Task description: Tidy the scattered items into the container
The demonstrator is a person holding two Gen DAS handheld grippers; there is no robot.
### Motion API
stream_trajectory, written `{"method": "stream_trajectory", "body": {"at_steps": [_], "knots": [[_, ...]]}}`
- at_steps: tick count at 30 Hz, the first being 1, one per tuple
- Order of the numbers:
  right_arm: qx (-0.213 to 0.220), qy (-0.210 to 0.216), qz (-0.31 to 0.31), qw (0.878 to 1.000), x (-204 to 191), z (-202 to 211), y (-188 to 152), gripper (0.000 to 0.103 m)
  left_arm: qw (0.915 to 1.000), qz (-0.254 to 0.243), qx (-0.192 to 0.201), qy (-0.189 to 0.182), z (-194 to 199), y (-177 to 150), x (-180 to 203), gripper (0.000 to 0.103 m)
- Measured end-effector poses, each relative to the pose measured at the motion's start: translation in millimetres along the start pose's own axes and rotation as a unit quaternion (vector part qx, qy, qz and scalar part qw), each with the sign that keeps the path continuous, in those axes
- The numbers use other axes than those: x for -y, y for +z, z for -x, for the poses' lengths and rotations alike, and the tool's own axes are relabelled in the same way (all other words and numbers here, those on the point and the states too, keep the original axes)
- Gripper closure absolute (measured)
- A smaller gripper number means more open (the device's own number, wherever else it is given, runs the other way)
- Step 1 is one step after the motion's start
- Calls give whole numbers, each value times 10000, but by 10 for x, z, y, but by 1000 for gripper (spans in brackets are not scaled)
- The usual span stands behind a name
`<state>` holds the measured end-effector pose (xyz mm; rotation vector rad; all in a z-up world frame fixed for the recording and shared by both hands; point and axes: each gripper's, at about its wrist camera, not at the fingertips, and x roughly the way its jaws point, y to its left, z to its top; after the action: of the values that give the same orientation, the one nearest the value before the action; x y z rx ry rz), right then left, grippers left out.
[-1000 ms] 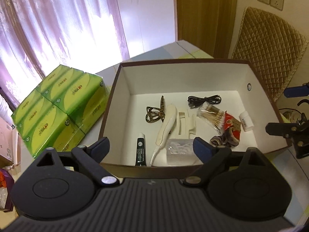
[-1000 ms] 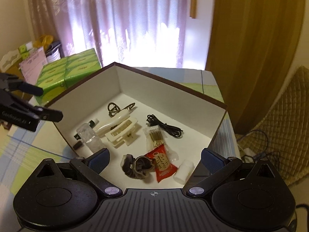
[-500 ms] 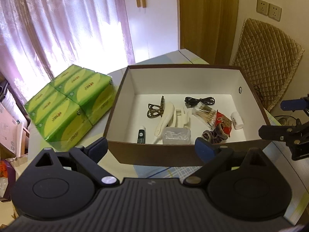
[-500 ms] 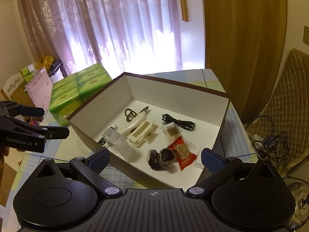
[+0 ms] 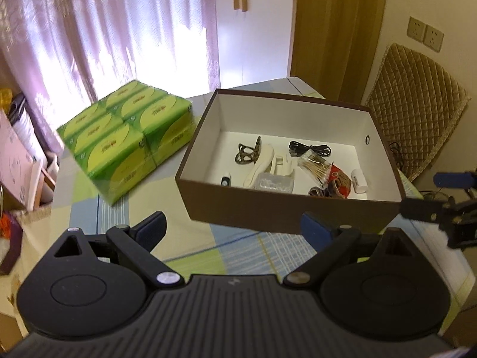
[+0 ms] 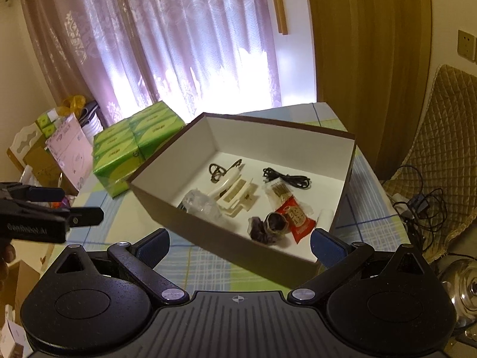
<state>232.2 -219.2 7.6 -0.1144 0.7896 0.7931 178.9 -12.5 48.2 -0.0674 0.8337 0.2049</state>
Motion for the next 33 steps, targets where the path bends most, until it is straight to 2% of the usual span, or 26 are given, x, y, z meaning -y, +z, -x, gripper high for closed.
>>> {"method": "stream_trajectory", "body": {"at_steps": [12,23,33], "knots": [[-146,-127,35,9998,-209,160,-254,0,9999,-11,-108,-54,211,-271,-16,8],[27,-321,157,9994,-431,354,-263,0,9998,-129,103,-58,407,-268,-11,8],[-18,-358,166,9992,-519,354,-311,0,9997,-175,181,10,484,-298,-46,8]]}}
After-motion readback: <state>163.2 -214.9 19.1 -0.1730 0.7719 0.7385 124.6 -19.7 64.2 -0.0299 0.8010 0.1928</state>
